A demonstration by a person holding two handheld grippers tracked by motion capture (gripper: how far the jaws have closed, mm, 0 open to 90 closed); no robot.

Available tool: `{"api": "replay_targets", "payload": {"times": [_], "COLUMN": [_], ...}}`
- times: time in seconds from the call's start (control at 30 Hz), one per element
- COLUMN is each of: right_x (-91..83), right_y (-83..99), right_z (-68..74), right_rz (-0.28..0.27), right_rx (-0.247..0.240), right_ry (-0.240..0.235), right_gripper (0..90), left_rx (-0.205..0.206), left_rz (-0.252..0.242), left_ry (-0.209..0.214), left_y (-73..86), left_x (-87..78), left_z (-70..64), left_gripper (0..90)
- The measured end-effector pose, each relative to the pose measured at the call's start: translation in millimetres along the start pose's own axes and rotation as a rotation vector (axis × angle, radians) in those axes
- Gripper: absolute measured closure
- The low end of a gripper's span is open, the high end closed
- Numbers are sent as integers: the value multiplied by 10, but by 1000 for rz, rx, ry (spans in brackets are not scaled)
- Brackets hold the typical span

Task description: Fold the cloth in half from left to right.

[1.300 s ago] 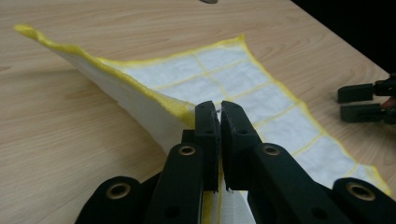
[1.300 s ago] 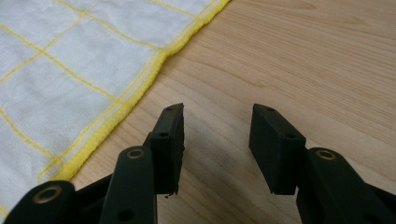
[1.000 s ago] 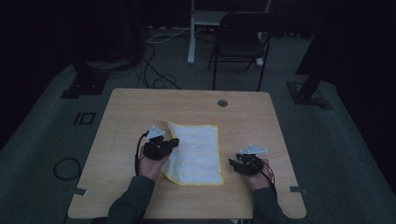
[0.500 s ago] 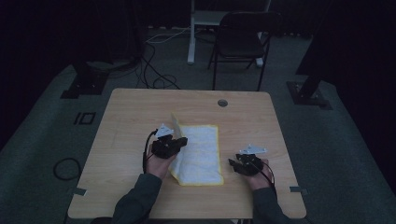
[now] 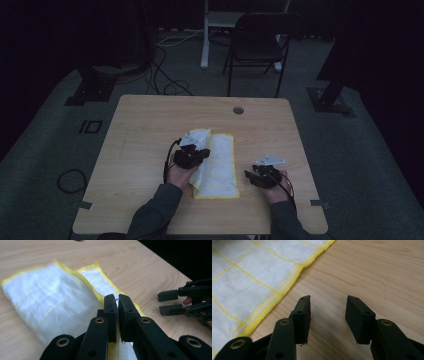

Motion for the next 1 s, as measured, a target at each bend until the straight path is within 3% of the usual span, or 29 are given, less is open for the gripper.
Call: {"api": "replay_targets", "payload": {"times": [0.23,0.53,1.0], "right_x": [-2,1,6], "right_y": [1,-1,-4], "right_z": [-2,2,3], "right_rz": [1,0,-3], "right_rx": [0,1,0], "right_ry": [-1,-2,-2], "right_gripper": [556,556,561], "left_rx": [18,44,70], "left_rz": [55,61,105], "left_ry": [16,31,48], "left_y": [39,-22,-95], "left_x": [234,317,622], "left_z": [-112,-252,-457], "left_gripper": [857,855,852]}}
Point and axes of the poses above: each handheld gripper's, and its own axes: x roughly forward along the jaws, y roughly out of its underside, z roughly to its left, the point moved 4 cm from there along x, roughly forward along the jaws, and after that the axes turned 1 degree about z, right-handed, at the moved point
